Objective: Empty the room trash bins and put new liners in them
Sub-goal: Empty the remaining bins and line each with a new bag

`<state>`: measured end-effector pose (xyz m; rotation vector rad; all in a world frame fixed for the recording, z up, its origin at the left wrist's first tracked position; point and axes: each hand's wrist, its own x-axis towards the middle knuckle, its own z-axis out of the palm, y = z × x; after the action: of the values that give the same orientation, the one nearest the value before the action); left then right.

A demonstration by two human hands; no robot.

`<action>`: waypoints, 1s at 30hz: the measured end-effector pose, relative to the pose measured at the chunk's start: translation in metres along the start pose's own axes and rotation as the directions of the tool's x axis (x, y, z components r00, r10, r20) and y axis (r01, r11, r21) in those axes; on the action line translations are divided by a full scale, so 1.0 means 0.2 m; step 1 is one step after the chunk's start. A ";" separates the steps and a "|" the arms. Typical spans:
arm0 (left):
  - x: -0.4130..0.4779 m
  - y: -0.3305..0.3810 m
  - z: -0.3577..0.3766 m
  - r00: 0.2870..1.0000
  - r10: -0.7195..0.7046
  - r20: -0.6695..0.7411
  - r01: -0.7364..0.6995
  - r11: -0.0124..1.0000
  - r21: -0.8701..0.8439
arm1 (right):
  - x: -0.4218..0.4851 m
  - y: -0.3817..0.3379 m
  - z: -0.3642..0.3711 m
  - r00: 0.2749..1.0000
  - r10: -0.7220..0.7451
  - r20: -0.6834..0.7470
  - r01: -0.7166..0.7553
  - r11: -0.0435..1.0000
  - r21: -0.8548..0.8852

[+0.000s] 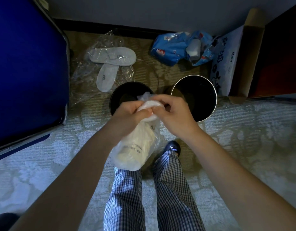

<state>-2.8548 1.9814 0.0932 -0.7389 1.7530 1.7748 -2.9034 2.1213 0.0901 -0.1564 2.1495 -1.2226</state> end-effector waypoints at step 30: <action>-0.05 0.01 0.20 0.991 -0.087 0.099 0.119 0.918 -0.379 | -0.11 0.07 -0.11 0.987 0.146 0.064 -0.157 0.962 0.223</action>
<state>-2.8492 2.0221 0.1022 -0.8849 1.2988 2.0704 -2.8955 2.1545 0.0966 0.0766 1.9261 -1.3493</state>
